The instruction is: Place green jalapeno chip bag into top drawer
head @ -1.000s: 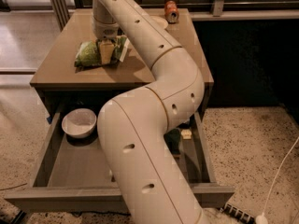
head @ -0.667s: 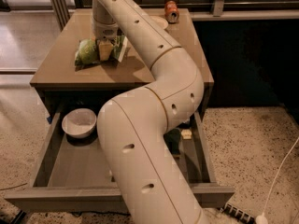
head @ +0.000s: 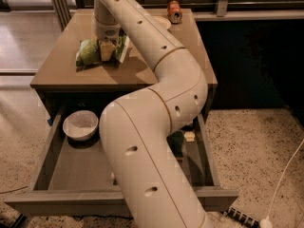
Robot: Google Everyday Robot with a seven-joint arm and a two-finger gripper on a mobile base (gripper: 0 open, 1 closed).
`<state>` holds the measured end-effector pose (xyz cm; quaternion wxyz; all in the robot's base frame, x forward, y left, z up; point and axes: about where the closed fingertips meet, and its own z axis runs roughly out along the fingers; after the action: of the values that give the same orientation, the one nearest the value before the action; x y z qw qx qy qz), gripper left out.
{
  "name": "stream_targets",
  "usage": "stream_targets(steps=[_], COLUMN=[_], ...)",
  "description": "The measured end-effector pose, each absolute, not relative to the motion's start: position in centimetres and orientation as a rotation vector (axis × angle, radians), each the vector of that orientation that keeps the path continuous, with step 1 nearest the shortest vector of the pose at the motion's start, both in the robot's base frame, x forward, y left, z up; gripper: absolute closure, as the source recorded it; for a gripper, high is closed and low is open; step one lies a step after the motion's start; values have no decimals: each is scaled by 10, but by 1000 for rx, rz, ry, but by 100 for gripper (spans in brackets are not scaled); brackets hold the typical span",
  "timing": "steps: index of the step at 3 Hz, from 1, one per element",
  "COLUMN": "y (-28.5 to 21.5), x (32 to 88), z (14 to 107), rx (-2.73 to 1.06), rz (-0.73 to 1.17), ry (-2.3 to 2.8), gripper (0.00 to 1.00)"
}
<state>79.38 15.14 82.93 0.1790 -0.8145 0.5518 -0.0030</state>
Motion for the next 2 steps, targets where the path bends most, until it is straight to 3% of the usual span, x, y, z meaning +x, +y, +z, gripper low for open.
stream_targets(steps=[2], y=[99], x=[793], z=[857], rx=[-2195], rz=[-23], ry=[1626], gripper=[100])
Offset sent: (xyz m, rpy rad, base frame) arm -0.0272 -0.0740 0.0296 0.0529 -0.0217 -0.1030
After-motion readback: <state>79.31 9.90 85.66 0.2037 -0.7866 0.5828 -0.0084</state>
